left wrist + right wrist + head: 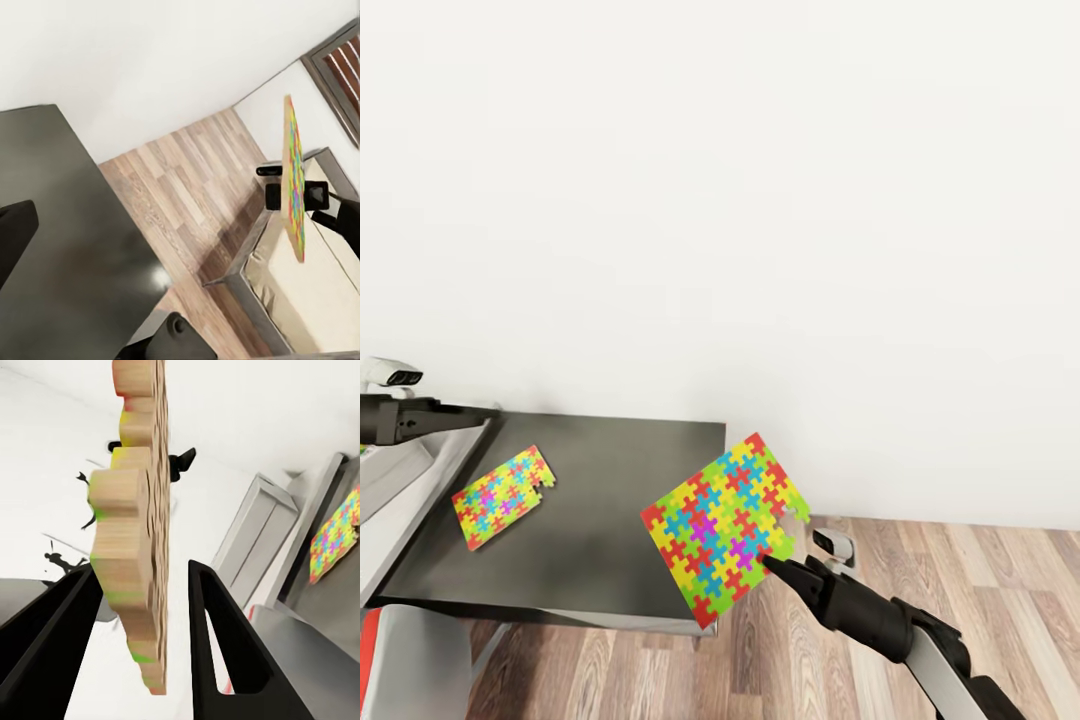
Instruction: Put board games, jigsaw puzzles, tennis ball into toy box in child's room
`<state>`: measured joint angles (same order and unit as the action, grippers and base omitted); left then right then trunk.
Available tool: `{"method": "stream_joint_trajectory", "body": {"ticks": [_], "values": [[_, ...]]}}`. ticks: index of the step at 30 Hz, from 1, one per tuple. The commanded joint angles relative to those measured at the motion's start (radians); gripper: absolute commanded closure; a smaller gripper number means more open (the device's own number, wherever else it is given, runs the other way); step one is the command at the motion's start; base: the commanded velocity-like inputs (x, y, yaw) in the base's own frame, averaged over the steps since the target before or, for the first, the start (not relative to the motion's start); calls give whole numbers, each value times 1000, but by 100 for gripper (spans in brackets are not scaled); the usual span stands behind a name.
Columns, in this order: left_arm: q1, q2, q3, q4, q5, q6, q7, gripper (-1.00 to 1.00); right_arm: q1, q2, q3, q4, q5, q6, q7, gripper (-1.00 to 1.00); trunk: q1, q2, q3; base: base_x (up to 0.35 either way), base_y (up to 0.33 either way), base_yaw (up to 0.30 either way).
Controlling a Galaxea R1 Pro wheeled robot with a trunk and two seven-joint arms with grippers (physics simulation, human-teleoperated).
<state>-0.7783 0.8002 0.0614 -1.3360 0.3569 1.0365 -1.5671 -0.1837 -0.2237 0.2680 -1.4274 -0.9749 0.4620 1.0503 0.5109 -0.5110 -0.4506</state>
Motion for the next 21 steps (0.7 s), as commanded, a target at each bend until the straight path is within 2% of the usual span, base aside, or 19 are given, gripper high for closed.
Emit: {"method": "stream_joint_trajectory", "body": {"ticks": [1, 6, 11, 16, 21], "values": [[0, 0, -1, -1, 0, 11, -4, -100, 0, -1, 2, -2, -10, 8, -1, 100, -3, 6, 4, 0, 0, 0], [36, 0, -1, -6, 0, 11, -4, -100, 19, -3, -2, -42, -10, 8, 0, 100, -23, 41, 28, 0, 0, 0], [84, -1, 0, -6, 0, 11, -4, -100, 39, -3, -31, -65, -10, 7, 0, 100, -42, 76, 52, 0, 0, 0], [94, -1, 0, -7, 0, 11, -4, -100, 46, -3, -40, -67, -9, 7, 1, 100, -61, 111, 75, 0, 0, 0], [97, -2, 0, -7, 0, 11, -4, -100, 54, -3, -49, -67, -8, 7, 3, 100, -61, 111, 84, 0, 0, 0]]}}
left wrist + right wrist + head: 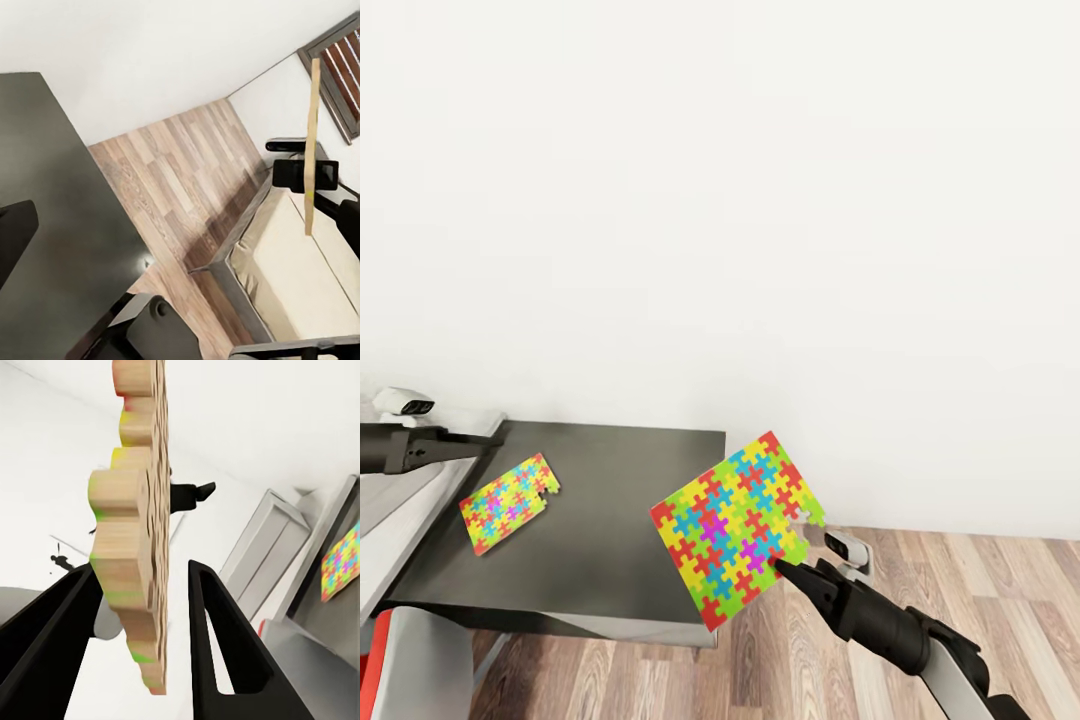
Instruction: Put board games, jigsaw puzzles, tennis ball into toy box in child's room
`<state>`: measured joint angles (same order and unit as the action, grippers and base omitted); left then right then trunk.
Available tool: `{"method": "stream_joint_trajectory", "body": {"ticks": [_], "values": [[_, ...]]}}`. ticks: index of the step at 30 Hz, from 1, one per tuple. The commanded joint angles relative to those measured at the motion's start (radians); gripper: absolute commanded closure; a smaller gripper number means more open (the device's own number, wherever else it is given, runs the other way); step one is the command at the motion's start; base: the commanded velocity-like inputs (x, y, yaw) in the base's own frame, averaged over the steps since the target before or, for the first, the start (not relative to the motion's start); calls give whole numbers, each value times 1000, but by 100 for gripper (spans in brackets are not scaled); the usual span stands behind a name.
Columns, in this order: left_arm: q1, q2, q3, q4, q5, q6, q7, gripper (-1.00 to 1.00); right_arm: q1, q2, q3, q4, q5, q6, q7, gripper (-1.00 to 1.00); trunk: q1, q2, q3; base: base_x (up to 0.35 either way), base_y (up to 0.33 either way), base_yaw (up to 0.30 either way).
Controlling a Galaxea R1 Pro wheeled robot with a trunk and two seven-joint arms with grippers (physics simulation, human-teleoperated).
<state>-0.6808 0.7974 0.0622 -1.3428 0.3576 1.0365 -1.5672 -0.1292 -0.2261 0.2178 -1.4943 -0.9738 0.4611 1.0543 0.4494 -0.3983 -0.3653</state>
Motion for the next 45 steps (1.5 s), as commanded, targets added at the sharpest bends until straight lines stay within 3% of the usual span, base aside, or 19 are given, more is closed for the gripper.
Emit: {"method": "stream_joint_trajectory", "body": {"ticks": [1, 26, 34, 45], "values": [[-1, 0, 0, -1, 0, 11, -4, -100, 1, -1, -3, 0, -9, 8, -1, 100, 1, -2, 0, 0, 0, 0], [3, -8, -2, 0, -1, 11, -4, -100, 2, 1, -8, 5, -5, 4, 0, 100, 1, -2, 41, 0, 0, 0], [5, -12, -11, 1, -2, 10, -4, -100, 2, 2, -8, 2, 41, 4, 1, 100, 1, -2, 55, 0, 0, 26], [5, -12, -12, 0, -2, 10, -4, -100, 2, 4, -8, -1, 49, 3, -2, 100, 1, -2, 71, 0, 0, 166]]}}
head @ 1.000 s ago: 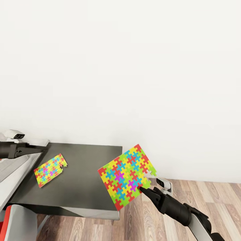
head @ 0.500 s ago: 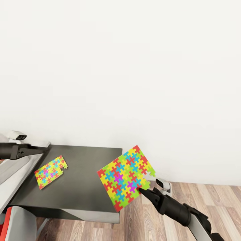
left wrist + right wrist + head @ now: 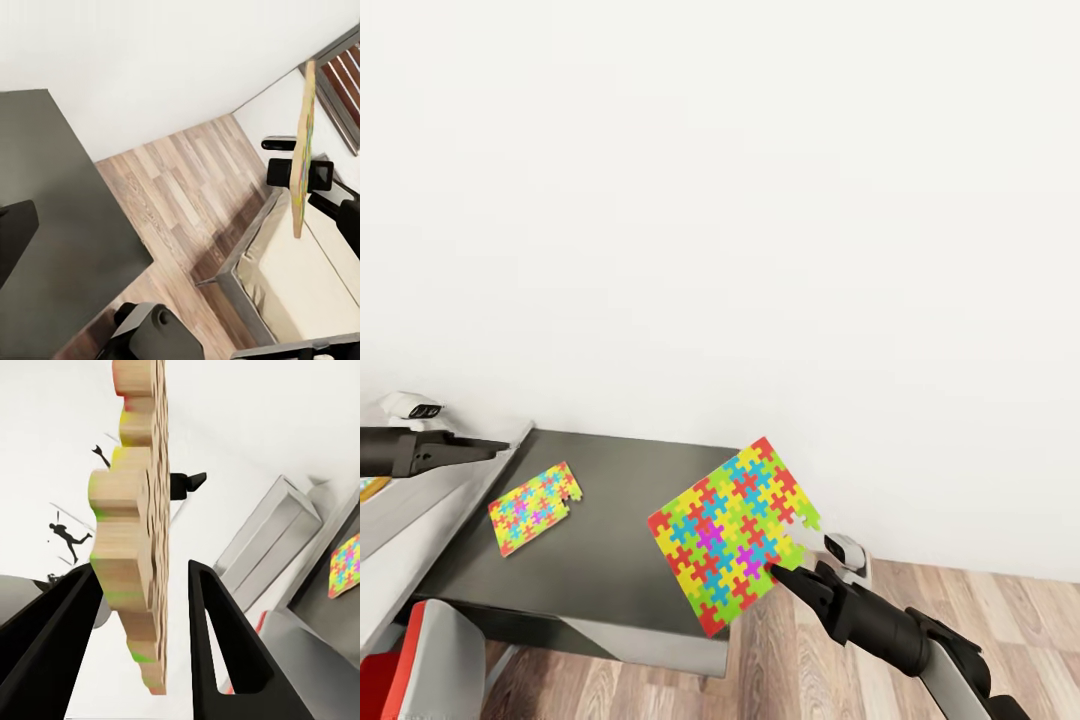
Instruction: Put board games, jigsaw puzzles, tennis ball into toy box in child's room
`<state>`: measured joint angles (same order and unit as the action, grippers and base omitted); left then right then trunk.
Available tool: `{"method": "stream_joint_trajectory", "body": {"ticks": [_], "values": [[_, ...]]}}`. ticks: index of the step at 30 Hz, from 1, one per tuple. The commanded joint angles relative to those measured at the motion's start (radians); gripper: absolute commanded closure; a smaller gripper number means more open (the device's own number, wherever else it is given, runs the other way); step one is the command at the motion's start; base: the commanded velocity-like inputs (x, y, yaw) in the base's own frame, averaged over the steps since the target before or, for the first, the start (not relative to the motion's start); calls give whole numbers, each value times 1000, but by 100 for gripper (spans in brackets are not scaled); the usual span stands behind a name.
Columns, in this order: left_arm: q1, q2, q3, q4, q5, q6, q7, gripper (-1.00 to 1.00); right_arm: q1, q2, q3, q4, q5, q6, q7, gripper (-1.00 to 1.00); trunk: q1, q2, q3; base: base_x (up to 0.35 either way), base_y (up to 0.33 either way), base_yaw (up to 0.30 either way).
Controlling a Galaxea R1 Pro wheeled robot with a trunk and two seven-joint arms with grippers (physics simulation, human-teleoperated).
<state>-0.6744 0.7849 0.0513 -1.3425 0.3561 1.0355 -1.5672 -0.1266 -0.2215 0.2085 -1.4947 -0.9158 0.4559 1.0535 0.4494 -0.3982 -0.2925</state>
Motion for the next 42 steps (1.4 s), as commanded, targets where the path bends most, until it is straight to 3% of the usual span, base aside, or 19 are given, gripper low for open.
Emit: {"method": "stream_joint_trajectory", "body": {"ticks": [1, 13, 42], "values": [[-1, 0, -1, 0, 0, 11, -4, -100, -1, -1, 2, 0, -9, 8, -1, 100, 1, -2, 0, 0, 0, 182], [-2, 0, 1, -1, 0, 11, -4, -100, 0, -2, 1, -1, -9, -62, -2, 100, 1, -2, 17, 0, 0, 183], [-8, 16, 44, -1, 1, 12, -4, -100, 1, 0, 2, 2, -8, -68, -11, 100, 1, -2, 59, 0, 0, 185]]}}
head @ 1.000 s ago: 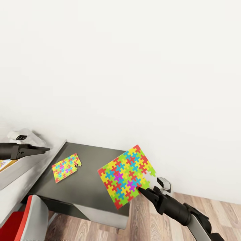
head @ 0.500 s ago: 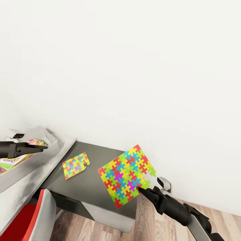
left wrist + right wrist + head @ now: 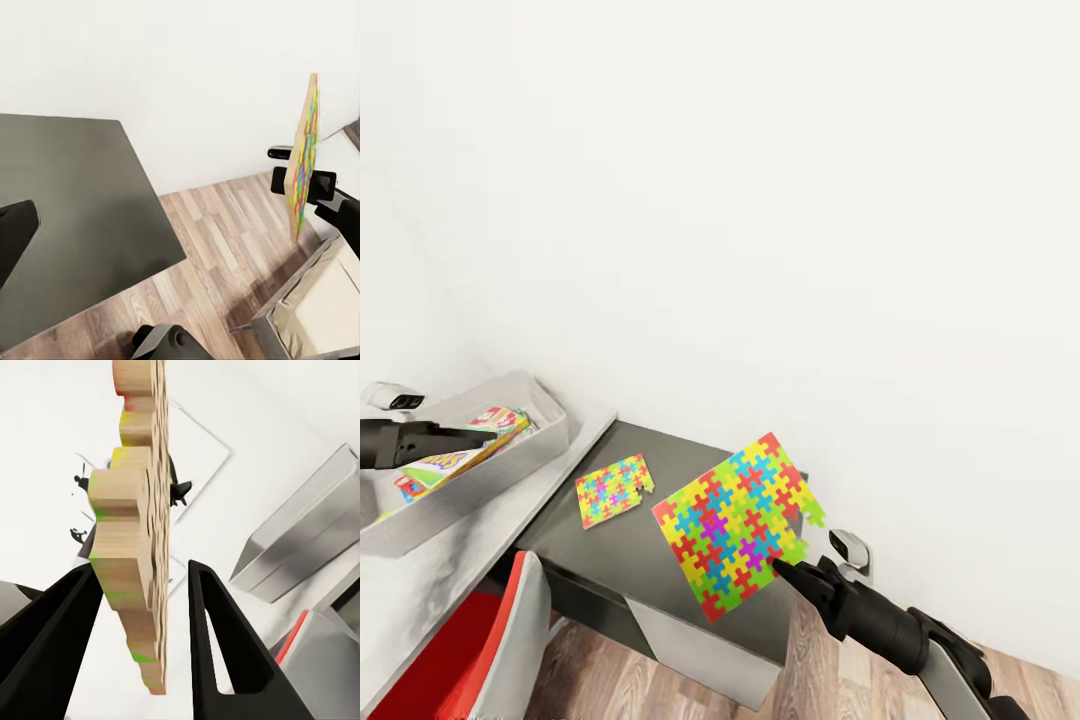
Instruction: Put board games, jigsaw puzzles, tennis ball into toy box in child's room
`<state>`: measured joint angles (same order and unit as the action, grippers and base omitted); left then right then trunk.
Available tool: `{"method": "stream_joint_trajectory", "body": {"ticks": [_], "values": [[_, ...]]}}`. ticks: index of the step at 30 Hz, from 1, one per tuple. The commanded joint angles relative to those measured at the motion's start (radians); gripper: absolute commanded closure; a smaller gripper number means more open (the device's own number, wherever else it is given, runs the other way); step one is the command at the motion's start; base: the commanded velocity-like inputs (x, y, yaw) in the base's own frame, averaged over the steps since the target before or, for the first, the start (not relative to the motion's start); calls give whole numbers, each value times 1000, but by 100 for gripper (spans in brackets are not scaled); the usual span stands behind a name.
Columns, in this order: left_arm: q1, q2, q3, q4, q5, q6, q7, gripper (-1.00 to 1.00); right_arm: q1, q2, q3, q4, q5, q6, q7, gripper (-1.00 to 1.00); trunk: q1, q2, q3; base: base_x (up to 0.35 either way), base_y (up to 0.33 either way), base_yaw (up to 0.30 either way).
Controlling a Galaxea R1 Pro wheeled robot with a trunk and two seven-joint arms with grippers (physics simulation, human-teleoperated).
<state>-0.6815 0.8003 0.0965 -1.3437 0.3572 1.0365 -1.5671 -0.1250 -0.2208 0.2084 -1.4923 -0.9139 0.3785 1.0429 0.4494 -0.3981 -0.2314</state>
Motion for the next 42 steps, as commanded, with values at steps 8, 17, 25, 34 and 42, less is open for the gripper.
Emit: {"method": "stream_joint_trajectory", "body": {"ticks": [8, 17, 25, 34, 42], "values": [[0, 0, -2, 0, -1, 11, -4, -100, -1, 1, 5, 6, -10, 12, -9, 100, 1, -2, 7, 0, 0, 218], [0, 0, -3, 1, -4, 11, -4, -100, -2, 4, 6, 8, -10, 13, -12, 100, 1, -2, 15, 0, 0, 205], [26, -28, -31, 30, -11, -17, 25, -100, 2, 19, -24, 24, 20, -18, -41, 100, 1, -2, 15, 0, 0, 21], [78, -78, -81, 80, -42, 4, -4, -100, -5, 7, -75, 75, 60, -37, -70, 100, 1, -2, 15, 0, 0, 0], [122, -123, -126, 125, -43, 4, -4, -100, -5, 8, -105, 110, 62, -38, -73, 100, 1, -2, 15, 0, 0, 0]]}}
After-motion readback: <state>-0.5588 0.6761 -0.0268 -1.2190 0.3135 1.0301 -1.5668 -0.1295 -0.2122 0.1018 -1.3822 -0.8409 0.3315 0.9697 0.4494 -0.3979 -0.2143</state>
